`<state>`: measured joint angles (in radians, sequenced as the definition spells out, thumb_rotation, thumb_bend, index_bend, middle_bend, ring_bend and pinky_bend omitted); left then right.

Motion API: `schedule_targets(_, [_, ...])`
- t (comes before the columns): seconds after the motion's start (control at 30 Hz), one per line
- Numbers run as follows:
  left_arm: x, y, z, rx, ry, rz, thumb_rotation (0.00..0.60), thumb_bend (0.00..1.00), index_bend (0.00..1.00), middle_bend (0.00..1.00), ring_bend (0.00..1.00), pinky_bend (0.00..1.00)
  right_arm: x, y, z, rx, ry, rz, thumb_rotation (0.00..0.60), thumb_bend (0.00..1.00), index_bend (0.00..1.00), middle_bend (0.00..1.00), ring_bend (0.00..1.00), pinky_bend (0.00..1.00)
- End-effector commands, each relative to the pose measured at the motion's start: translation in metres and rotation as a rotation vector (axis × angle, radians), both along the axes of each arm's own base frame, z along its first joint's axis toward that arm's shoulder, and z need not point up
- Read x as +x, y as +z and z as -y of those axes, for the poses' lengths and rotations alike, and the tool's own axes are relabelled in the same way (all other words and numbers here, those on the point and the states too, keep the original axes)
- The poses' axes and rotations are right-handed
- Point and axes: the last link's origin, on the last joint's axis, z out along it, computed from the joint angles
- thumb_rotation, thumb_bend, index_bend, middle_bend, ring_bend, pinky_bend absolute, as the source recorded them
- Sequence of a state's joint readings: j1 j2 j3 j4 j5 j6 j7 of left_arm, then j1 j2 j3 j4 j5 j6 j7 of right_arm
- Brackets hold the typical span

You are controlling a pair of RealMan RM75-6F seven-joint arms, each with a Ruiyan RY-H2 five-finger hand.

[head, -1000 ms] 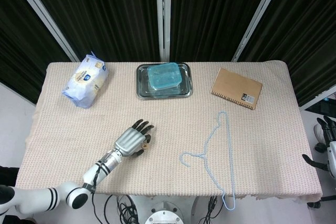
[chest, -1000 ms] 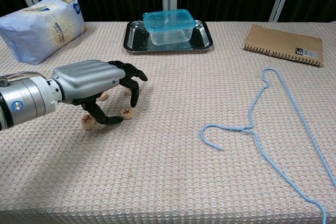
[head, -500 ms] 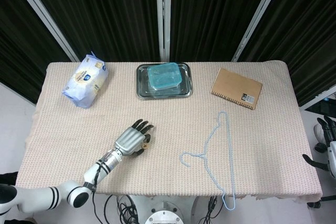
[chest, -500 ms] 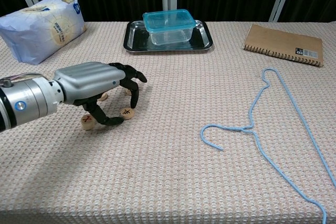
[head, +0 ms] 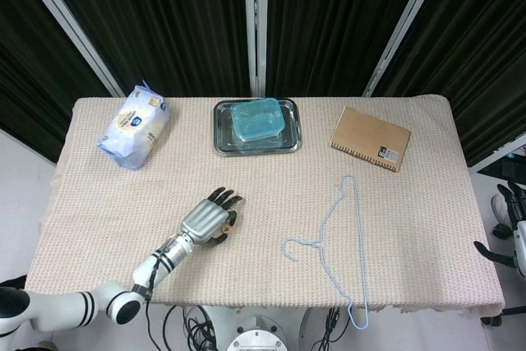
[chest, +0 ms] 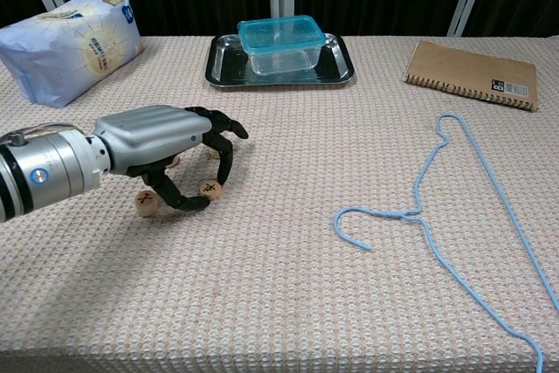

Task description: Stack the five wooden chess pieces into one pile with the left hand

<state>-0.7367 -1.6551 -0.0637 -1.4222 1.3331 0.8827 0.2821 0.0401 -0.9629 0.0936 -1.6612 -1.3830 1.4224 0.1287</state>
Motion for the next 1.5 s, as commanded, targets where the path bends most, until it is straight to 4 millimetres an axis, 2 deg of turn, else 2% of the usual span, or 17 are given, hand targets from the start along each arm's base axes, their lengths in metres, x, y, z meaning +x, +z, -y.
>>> schedule_targets(0.03, [0.000,0.000,0.000,0.000,-0.001,-0.001,0.600,0.29,0.49,0.09,0.00,0.00,0.000,0.000,0.000,-0.001,0.000,0.000,0.600,0.08,0.00,0.00,0.00,0.00])
schedule_targets(0.4, [0.004,0.005,0.002,0.017,-0.013,0.016,0.600,0.29,0.51,0.09,0.00,0.00,0.000,0.000,0.000,0.000,0.000,-0.001,0.600,0.08,0.00,0.00,0.00,0.00])
schedule_targets(0.73, [0.008,0.028,0.010,0.054,-0.033,0.002,0.600,0.29,0.51,0.09,0.00,0.00,0.001,-0.002,0.000,0.007,0.005,-0.002,0.600,0.08,0.00,0.00,0.00,0.00])
schedule_targets(1.17, [-0.011,0.064,0.033,0.058,0.048,-0.106,0.600,0.29,0.51,0.09,0.00,0.00,0.004,-0.005,-0.002,0.020,0.016,-0.009,0.600,0.08,0.00,0.00,0.00,0.00])
schedule_targets(1.5, [-0.025,0.064,0.040,0.052,0.087,-0.113,0.600,0.29,0.51,0.09,0.00,0.00,0.004,-0.008,-0.001,0.024,0.011,-0.013,0.600,0.08,0.00,0.00,0.00,0.00])
